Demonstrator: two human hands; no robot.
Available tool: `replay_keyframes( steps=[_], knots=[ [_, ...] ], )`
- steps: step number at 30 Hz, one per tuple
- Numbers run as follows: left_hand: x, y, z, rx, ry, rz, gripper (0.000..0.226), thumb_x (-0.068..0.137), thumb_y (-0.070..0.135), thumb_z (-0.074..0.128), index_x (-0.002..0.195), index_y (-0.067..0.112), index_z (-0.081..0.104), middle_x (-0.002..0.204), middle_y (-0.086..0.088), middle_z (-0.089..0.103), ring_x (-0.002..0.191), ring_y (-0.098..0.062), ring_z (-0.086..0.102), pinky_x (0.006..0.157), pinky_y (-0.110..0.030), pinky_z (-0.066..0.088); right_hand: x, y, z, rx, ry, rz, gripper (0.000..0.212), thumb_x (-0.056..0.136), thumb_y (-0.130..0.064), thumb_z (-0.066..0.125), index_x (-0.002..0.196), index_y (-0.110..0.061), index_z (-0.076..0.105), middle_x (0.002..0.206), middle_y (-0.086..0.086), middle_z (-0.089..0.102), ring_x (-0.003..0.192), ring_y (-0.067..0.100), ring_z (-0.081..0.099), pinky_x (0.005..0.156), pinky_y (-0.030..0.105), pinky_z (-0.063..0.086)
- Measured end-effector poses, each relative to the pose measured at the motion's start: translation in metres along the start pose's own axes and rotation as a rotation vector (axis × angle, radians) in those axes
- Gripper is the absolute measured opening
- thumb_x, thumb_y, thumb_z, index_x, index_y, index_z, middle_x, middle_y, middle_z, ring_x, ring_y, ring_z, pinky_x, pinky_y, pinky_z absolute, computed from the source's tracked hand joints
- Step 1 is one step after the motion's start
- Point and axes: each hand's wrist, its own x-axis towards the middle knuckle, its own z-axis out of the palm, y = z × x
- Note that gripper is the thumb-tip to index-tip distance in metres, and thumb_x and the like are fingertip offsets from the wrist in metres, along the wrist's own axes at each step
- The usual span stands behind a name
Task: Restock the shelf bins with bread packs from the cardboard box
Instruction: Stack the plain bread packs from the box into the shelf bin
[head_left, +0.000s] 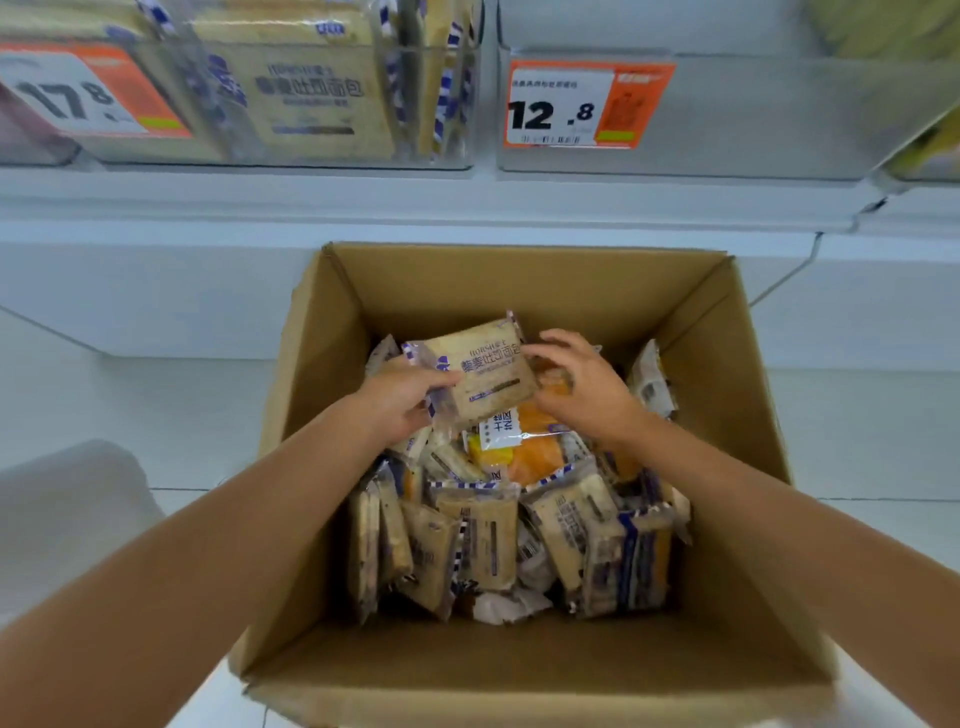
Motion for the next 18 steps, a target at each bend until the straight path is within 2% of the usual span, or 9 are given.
replay_keyframes(
  steps=[2, 3, 6, 8, 11, 12, 14, 16, 18],
  knots=[
    [-0.009, -0.006, 0.001, 0.118, -0.024, 0.116, 0.033, 0.084, 0.001, 0.072, 0.114, 0.007, 0.061, 0.101, -0.011, 0.072, 0.084, -0.02, 0.07, 0.059, -0.029, 0.057, -0.003, -0.008, -0.01, 0.397, 0.006, 0.216, 0.064, 0.089, -0.026, 0.067, 0.146, -0.021, 0.038, 0.14, -0.001, 0.044, 0.129, 0.016, 0.045, 0.102, 0.029, 0.04],
    [-0.014, -0.007, 0.001, 0.174, -0.058, 0.161, 0.033, 0.085, 0.002, 0.072, 0.116, 0.008, 0.062, 0.105, -0.012, 0.073, 0.089, -0.021, 0.071, 0.068, -0.034, 0.06, -0.002, -0.01, -0.014, 0.49, 0.02, 0.27, 0.068, 0.089, -0.027, 0.067, 0.147, -0.022, 0.034, 0.136, -0.001, 0.047, 0.124, 0.015, 0.05, 0.101, 0.03, 0.042],
    [-0.035, -0.006, 0.005, 0.252, -0.137, 0.245, 0.032, 0.086, 0.007, 0.072, 0.116, 0.011, 0.066, 0.11, -0.01, 0.073, 0.103, -0.026, 0.07, 0.095, -0.048, 0.054, -0.001, -0.023, -0.016, 0.628, 0.012, 0.348, 0.063, 0.081, -0.03, 0.076, 0.136, -0.028, 0.045, 0.128, 0.005, 0.057, 0.116, 0.02, 0.058, 0.103, 0.04, 0.045],
    [-0.046, -0.004, 0.004, 0.234, -0.181, 0.217, 0.032, 0.084, 0.012, 0.075, 0.114, 0.012, 0.064, 0.111, -0.01, 0.073, 0.103, -0.026, 0.069, 0.095, -0.047, 0.053, -0.004, -0.029, -0.01, 0.715, 0.026, 0.346, 0.05, 0.078, -0.025, 0.079, 0.123, -0.028, 0.056, 0.125, 0.01, 0.061, 0.111, 0.023, 0.062, 0.1, 0.042, 0.049],
    [-0.057, -0.005, -0.009, 0.238, -0.089, 0.24, 0.032, 0.085, 0.011, 0.074, 0.115, 0.006, 0.064, 0.105, -0.013, 0.074, 0.092, -0.024, 0.073, 0.081, -0.038, 0.06, -0.019, -0.032, 0.006, 0.936, 0.005, 0.364, 0.043, 0.092, -0.029, 0.064, 0.131, -0.019, 0.048, 0.12, 0.012, 0.064, 0.102, 0.023, 0.066, 0.09, 0.035, 0.052],
    [-0.058, -0.006, -0.016, 0.242, -0.038, 0.273, 0.031, 0.085, 0.01, 0.073, 0.114, 0.005, 0.065, 0.105, -0.014, 0.074, 0.092, -0.025, 0.073, 0.08, -0.039, 0.06, -0.025, -0.031, 0.014, 0.903, -0.002, 0.391, 0.042, 0.096, -0.031, 0.057, 0.134, -0.017, 0.046, 0.121, 0.013, 0.064, 0.105, 0.024, 0.065, 0.091, 0.035, 0.052],
    [-0.059, -0.008, -0.031, 0.219, 0.019, 0.313, 0.03, 0.087, 0.009, 0.072, 0.116, 0.006, 0.065, 0.108, -0.014, 0.073, 0.095, -0.028, 0.072, 0.081, -0.044, 0.06, -0.036, -0.018, 0.038, 0.578, -0.09, 0.427, 0.044, 0.098, -0.032, 0.054, 0.137, -0.013, 0.047, 0.131, 0.012, 0.059, 0.115, 0.026, 0.06, 0.095, 0.034, 0.049],
    [-0.06, -0.009, -0.039, 0.168, 0.01, 0.317, 0.03, 0.09, 0.007, 0.068, 0.119, 0.008, 0.064, 0.109, -0.011, 0.073, 0.093, -0.024, 0.072, 0.073, -0.037, 0.06, -0.041, -0.004, 0.067, 0.204, -0.3, 0.427, 0.055, 0.093, -0.036, 0.061, 0.139, -0.01, 0.046, 0.141, 0.007, 0.05, 0.126, 0.024, 0.051, 0.099, 0.031, 0.042],
    [-0.06, -0.01, -0.044, 0.143, -0.003, 0.328, 0.028, 0.092, 0.008, 0.065, 0.12, 0.011, 0.064, 0.109, -0.008, 0.072, 0.094, -0.021, 0.072, 0.071, -0.033, 0.059, -0.043, 0.005, 0.093, -0.102, -0.455, 0.372, 0.065, 0.085, -0.044, 0.069, 0.138, -0.013, 0.048, 0.138, 0.006, 0.051, 0.127, 0.025, 0.048, 0.1, 0.032, 0.04]
  ],
)
